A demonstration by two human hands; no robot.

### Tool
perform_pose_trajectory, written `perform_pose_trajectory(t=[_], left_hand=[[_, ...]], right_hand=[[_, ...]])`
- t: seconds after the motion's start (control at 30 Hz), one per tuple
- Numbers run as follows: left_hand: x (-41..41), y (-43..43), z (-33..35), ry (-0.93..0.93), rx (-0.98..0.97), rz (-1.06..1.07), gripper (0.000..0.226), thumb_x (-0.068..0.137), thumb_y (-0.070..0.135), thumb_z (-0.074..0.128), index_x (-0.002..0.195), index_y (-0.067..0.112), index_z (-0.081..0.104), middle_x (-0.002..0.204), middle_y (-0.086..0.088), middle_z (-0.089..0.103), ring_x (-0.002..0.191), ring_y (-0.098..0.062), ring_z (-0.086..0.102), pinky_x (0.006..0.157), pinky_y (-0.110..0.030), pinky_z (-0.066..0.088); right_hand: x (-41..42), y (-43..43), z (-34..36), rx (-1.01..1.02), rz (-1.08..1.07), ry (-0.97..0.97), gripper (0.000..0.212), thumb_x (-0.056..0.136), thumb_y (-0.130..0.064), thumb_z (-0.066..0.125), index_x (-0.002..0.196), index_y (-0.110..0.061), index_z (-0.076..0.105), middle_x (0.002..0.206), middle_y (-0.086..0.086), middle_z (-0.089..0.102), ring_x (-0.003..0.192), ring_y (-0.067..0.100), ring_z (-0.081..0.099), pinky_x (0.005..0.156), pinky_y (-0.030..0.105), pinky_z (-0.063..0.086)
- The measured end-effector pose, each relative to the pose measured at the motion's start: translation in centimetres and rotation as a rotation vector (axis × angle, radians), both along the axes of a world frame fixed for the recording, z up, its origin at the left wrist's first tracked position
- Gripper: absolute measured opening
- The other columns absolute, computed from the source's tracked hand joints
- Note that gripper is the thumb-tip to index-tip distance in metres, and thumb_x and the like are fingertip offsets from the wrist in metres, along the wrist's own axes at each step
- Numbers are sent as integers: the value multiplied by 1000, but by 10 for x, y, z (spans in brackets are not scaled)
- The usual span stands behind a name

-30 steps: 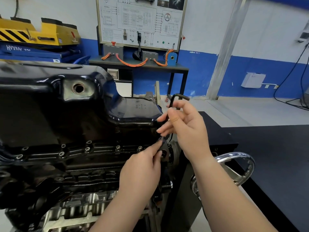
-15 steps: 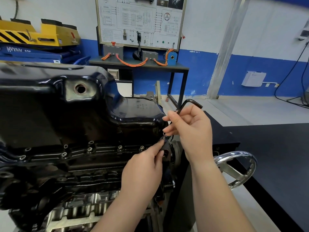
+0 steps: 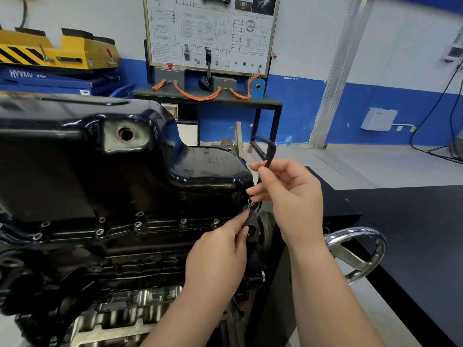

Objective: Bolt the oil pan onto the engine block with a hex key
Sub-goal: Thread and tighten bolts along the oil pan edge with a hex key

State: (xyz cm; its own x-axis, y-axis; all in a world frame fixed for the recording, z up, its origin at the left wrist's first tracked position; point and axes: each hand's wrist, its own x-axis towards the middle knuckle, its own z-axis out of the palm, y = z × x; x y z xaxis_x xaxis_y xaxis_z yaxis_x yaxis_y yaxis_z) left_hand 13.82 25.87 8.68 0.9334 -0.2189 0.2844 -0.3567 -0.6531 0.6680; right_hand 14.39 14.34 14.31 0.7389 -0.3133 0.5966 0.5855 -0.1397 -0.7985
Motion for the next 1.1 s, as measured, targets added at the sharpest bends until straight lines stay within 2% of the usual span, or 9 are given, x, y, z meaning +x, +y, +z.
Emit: perform_pose_trajectory(t=[0.1, 0.17, 0.3, 0.4, 0.57, 0.77, 0.9, 1.0, 1.1], left_hand=[[0, 1, -1, -9, -9, -5, 38, 95, 42, 42, 130, 55, 39, 102, 15, 69, 90, -6, 63, 72, -31, 54], [0, 1, -1, -9, -11, -11, 38, 95, 42, 41, 131, 55, 38, 101, 15, 69, 89, -6, 63, 72, -31, 54], [1, 0, -2, -14, -6, -8, 39, 94, 43, 41, 131, 55, 38, 98, 14, 70, 85, -5, 63, 70, -30, 55], [1, 0, -2, -8, -11, -5, 38, 94, 43, 41, 130, 55, 38, 102, 14, 69, 89, -6, 63, 71, -31, 55], [1, 0, -2, 1, -2, -4, 38, 94, 44, 41, 130, 56, 38, 96, 14, 69, 82, -5, 62, 67, -30, 54], [1, 0, -2, 15, 13, -6, 38, 95, 44, 39, 130, 56, 37, 86, 14, 69, 74, -5, 61, 63, -29, 53], [1, 0, -2, 14, 16, -9, 38, 95, 44, 38, 131, 55, 36, 87, 14, 69, 74, -5, 62, 65, -31, 54], [1, 0, -3, 10, 7, -10, 37, 94, 45, 38, 130, 56, 37, 74, 13, 66, 65, -4, 59, 60, -30, 53], [1, 0, -3, 13, -4, -4, 37, 95, 45, 39, 130, 56, 37, 81, 14, 67, 70, -4, 60, 63, -31, 54]], right_hand=[[2, -1, -2, 61, -26, -1, 10, 77, -29, 69, 73, -31, 60, 77, 7, 73, 53, 19, 66, 54, 26, 52], [4, -2, -5, 76, -30, -1, 12, 80, -24, 67, 82, -21, 56, 75, 6, 72, 52, 18, 66, 55, 25, 52], [4, 0, -6, 27, 7, -4, 17, 90, -24, 55, 104, -32, 58, 78, 2, 71, 60, 14, 66, 61, 27, 55], [5, -1, -6, -43, -16, -1, 28, 93, -20, 48, 115, -29, 61, 78, -3, 68, 61, 11, 64, 65, 27, 55], [2, 1, -5, -13, -41, 7, 23, 90, -15, 54, 89, -32, 69, 79, -1, 69, 57, 15, 65, 58, 24, 52], [1, 3, -4, 24, -30, 27, 15, 81, -19, 69, 73, -23, 58, 76, 9, 71, 52, 18, 66, 52, 26, 52], [0, 3, -8, 40, -2, 30, 7, 87, -19, 62, 90, -18, 56, 73, 3, 70, 53, 17, 65, 54, 24, 52], [1, 1, -10, 29, 1, 27, 20, 94, -23, 50, 111, -25, 59, 73, -2, 66, 56, 15, 66, 58, 25, 54], [1, 2, -11, -9, -20, 15, 28, 96, -20, 44, 113, -31, 63, 75, -5, 64, 59, 14, 67, 60, 24, 54]])
